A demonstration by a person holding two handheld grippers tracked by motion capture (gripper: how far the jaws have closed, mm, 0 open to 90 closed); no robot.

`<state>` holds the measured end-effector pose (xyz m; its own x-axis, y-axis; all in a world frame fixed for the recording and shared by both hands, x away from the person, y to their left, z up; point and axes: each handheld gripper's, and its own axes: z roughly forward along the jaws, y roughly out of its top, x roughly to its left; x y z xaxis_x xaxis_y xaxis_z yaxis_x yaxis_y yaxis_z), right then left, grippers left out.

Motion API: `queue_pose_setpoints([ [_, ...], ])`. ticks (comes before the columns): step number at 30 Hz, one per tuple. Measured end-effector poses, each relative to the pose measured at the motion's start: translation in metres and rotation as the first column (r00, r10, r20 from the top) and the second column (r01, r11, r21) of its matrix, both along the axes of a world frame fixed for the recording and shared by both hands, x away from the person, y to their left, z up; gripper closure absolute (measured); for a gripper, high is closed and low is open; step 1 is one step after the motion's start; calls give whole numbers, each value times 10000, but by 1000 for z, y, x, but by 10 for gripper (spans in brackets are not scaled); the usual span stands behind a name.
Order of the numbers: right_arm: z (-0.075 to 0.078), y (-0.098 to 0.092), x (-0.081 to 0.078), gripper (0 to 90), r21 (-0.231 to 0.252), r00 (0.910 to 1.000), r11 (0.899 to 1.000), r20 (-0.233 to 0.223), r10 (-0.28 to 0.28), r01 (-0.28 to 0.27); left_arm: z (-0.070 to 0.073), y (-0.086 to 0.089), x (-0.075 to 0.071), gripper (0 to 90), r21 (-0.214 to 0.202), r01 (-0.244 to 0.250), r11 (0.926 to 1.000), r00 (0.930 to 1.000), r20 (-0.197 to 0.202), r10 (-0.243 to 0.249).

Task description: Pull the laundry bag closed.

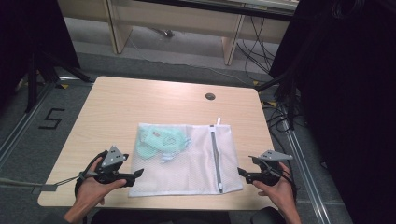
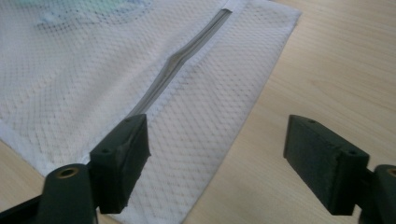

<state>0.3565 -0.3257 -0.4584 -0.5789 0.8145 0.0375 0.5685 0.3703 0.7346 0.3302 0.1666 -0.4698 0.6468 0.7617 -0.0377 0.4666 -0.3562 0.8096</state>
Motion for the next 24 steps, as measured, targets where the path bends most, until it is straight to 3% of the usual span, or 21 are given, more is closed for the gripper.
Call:
queue_pose_setpoints([
  [1, -2, 0, 1, 256, -124, 9996, 9998, 240, 175, -172, 0, -1, 0, 220, 39, -6, 10000, 10000, 40, 6],
  [6, 0, 2, -1, 288, -76, 9995, 9995, 9, 303, -303, 1, 0, 1, 218, 208, 93, 9997, 10000, 23, -93],
  [7, -1, 2, 1, 292, -213, 9981, 9981, 204, 582, -577, 0, -1, 1, 216, 128, 74, 9999, 10000, 19, -74],
  [10, -1, 5, -1, 325, -26, 9983, 9983, -12, 585, -585, 0, -5, 3, 206, 22, 28, 10000, 10000, -3, -28],
  [14, -2, 5, 0, 328, -202, 9961, 9960, 89, 873, -871, -3, -11, 4, 195, -199, -9, 9998, 9999, -110, 7],
  [15, -2, 6, 0, 335, -142, 9960, 9959, -56, 896, -896, -2, -12, 5, 194, -34, 230, 9997, 9997, -97, -230],
  [17, -2, 6, 0, 337, -195, 9955, 9953, -58, 943, -944, -4, -16, 5, 191, -139, 197, 9997, 9997, -147, -199],
  [20, -1, 7, -1, 341, -189, 9944, 9943, -54, 1052, -1053, -3, -22, 5, 190, -53, 528, 9986, 9985, -169, -528],
  [21, 0, 8, -3, 345, -229, 9938, 9937, -189, 1093, -1097, -5, -31, 4, 191, -354, 481, 9982, 9988, -93, -485],
  [22, 0, 8, -3, 345, -229, 9938, 9937, -189, 1093, -1097, -5, -31, 4, 192, -354, 481, 9982, 9988, -93, -485],
  [24, -1, 8, -3, 349, -355, 9925, 9920, 82, 1216, -1212, -4, -34, 3, 193, -30, 830, 9965, 9963, -227, -831],
])
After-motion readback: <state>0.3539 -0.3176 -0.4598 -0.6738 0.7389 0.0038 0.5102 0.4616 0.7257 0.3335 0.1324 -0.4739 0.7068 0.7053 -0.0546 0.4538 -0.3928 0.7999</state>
